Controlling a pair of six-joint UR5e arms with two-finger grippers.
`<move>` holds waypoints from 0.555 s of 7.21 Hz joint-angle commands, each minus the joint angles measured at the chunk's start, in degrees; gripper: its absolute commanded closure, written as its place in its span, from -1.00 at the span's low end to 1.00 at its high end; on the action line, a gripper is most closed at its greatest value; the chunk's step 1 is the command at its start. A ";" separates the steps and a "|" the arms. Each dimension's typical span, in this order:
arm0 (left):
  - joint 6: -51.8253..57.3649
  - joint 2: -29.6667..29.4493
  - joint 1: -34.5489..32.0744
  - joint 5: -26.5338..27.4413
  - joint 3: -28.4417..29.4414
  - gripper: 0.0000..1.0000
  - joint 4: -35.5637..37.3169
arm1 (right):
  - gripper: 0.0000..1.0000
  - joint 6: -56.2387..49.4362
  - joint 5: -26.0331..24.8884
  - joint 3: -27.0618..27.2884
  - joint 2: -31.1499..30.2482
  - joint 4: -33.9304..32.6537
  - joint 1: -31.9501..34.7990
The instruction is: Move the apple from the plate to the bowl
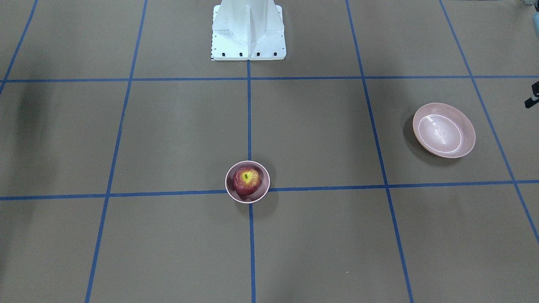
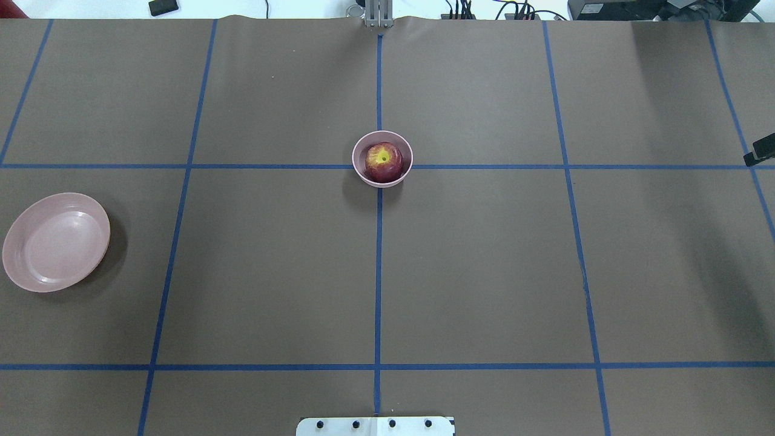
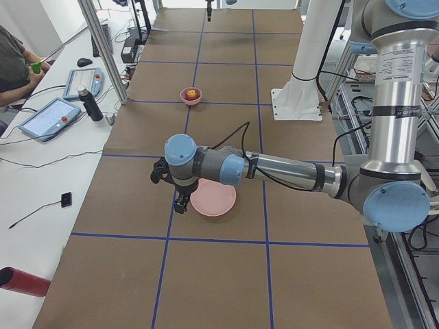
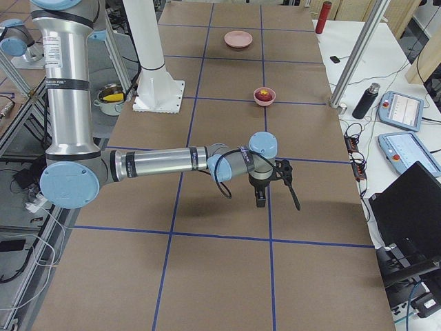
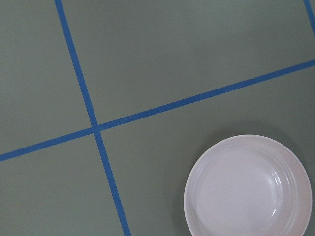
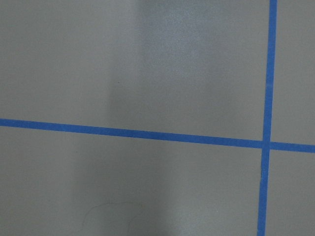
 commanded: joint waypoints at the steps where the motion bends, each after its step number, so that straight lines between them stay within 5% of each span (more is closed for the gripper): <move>1: -0.05 0.55 0.06 0.01 -0.79 -0.96 -0.07 | -1.00 0.05 0.01 -0.21 0.14 0.09 -0.62; 4: -0.31 1.08 0.06 0.19 -0.62 -0.96 -0.16 | -1.00 0.14 0.19 -0.12 0.06 0.01 -0.62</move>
